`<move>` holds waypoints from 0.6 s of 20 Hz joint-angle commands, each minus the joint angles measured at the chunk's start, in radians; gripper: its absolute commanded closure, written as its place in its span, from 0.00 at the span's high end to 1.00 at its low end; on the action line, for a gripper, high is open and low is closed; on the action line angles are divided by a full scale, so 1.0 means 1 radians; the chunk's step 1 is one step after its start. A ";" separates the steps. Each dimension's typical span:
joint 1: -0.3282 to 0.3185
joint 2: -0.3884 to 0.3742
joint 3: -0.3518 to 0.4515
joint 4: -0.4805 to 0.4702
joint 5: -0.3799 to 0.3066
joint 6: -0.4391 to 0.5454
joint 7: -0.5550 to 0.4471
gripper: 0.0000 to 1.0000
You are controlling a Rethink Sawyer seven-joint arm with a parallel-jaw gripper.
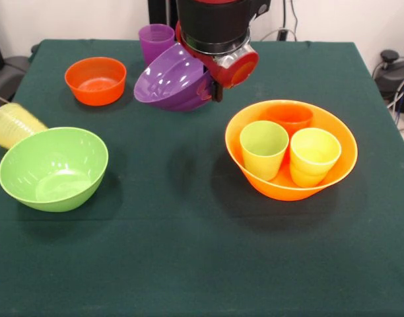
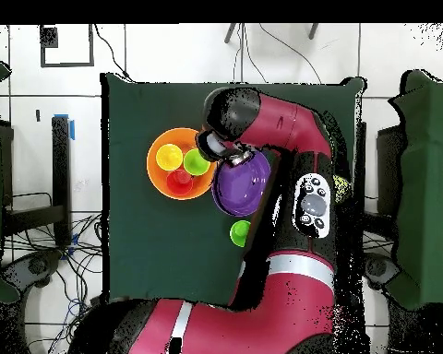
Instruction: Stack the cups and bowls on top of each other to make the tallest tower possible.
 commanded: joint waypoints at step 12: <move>0.045 -0.007 0.080 -0.184 0.007 0.169 0.045 0.00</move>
